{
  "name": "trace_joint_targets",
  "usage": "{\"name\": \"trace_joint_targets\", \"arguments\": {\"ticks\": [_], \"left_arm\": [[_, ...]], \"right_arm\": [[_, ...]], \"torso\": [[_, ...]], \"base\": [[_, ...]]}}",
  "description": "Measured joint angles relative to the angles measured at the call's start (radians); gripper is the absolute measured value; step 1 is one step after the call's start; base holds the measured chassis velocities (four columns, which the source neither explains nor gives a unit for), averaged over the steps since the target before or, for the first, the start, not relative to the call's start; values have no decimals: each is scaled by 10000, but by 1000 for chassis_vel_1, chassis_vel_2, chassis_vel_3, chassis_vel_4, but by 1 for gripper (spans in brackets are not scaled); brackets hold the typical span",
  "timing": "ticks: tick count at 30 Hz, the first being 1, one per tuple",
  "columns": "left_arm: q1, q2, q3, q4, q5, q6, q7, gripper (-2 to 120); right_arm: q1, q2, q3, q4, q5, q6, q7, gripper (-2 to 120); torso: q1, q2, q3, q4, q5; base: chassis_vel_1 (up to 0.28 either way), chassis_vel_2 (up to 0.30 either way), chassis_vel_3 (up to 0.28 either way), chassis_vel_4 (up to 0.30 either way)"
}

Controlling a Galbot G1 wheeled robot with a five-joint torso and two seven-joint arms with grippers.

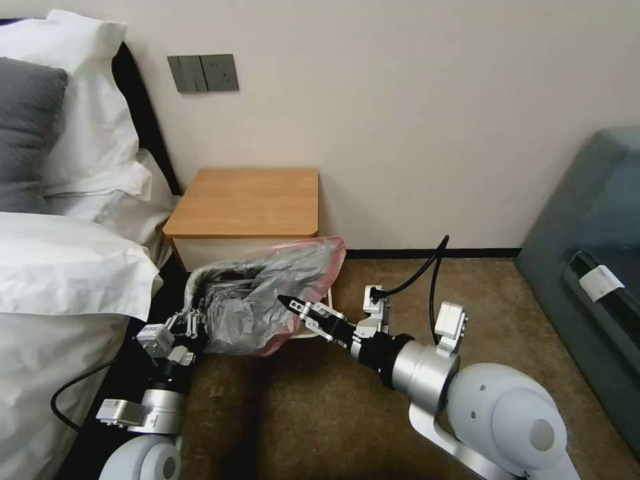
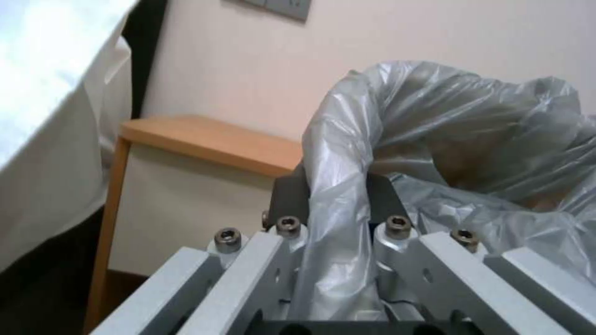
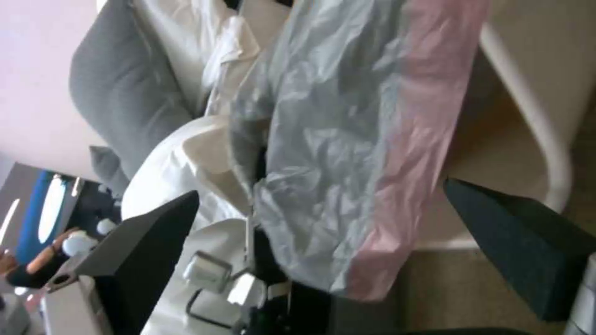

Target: Pick up the garbage bag from the table and place it over the trash can.

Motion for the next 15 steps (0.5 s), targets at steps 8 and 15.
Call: {"name": "trace_joint_targets", "arguments": {"ticks": [8,15], "left_arm": [[43,-30,19,-233,181,-36,-6,8],[80,-50,112,-428,318,-49,-7,8]], "right_arm": [[48,142,-145,-161,-275,368,76,100],[110,385,-282,-295,-486,470,-33,100]], "torso": [[0,0,0,0,0],[0,0,0,0,0]], "base": [[0,0,0,0],[0,0,0,0]]}}
